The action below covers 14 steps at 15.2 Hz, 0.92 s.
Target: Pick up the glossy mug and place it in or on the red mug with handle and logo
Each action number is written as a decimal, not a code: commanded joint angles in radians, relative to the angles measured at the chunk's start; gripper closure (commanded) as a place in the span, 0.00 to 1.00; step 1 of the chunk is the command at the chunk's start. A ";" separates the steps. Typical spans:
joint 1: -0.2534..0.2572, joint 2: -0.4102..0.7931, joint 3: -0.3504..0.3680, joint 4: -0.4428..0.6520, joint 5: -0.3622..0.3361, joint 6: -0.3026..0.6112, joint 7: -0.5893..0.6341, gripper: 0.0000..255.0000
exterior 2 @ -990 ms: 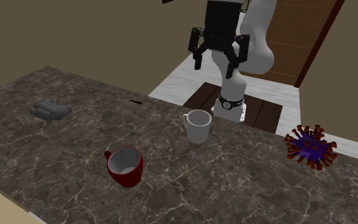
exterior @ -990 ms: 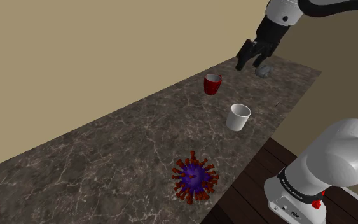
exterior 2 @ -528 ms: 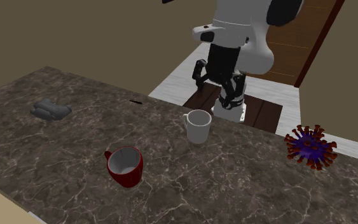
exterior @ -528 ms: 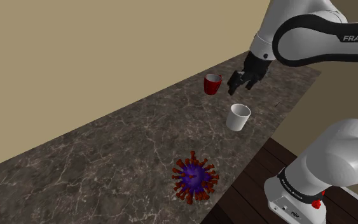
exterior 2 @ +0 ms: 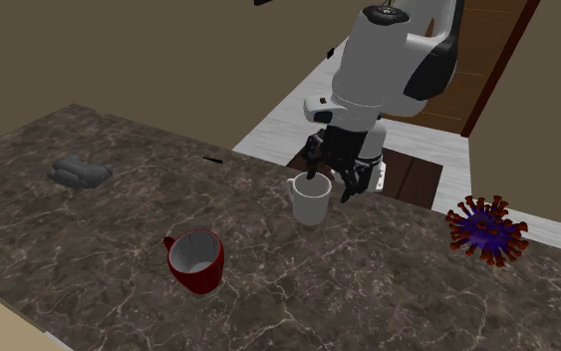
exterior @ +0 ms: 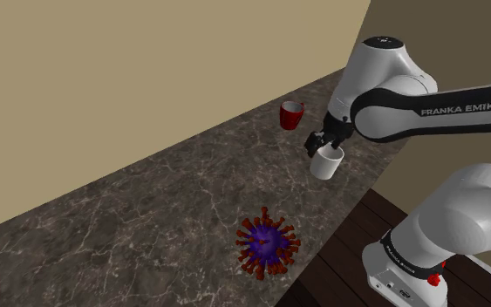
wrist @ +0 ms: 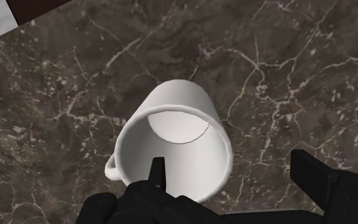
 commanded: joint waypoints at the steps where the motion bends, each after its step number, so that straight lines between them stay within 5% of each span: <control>1: -0.001 0.025 0.012 -0.020 0.000 0.043 0.013 0.00; 7: -0.015 0.104 0.020 -0.056 -0.007 0.159 0.019 0.00; 14: -0.014 0.104 0.020 -0.056 -0.007 0.159 0.019 0.00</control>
